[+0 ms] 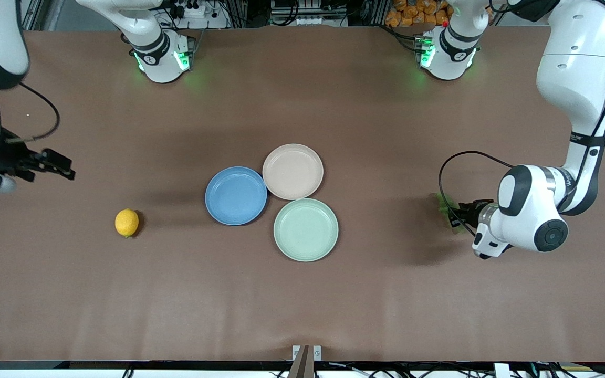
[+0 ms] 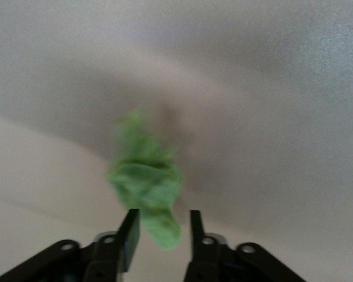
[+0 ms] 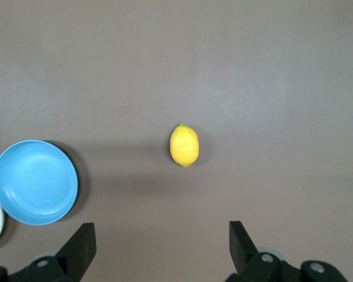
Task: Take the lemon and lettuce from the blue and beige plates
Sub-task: 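Release the lemon on the table while the left gripper carries the lettuce, then lower the lettuce onto the table and open the left gripper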
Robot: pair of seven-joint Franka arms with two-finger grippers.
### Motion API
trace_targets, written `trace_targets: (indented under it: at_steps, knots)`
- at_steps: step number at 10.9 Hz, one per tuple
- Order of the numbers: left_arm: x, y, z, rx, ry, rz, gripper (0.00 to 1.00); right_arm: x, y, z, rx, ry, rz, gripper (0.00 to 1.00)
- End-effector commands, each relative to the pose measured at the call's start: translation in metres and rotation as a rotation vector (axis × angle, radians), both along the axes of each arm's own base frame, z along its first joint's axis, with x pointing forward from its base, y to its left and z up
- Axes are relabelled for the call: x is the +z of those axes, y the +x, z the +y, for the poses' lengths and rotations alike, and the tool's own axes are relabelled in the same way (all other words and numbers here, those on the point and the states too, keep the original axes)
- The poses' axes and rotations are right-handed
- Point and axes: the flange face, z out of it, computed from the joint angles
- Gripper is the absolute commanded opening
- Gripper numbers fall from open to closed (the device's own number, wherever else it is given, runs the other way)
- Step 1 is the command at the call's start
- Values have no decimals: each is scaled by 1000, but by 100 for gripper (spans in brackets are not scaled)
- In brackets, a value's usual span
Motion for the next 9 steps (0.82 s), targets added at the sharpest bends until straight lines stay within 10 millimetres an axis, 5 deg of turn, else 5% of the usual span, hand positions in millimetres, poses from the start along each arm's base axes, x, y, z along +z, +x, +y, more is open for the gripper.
trace_targets:
  at_steps: [1, 5, 6, 9]
  knots:
    - [26, 5, 2, -32, 1, -37, 100, 47, -12, -3, 0, 22, -19, 100]
    - [117, 10, -8, -82, 4, -163, 100, 75, -16, -23, -34, 23, -34, 100]
    - [135, 10, -5, -119, -7, -193, 100, 96, -15, -27, -36, 19, -76, 100]
    - [196, 13, 4, -195, -22, -303, 100, 111, -12, -24, -29, 14, -96, 100]
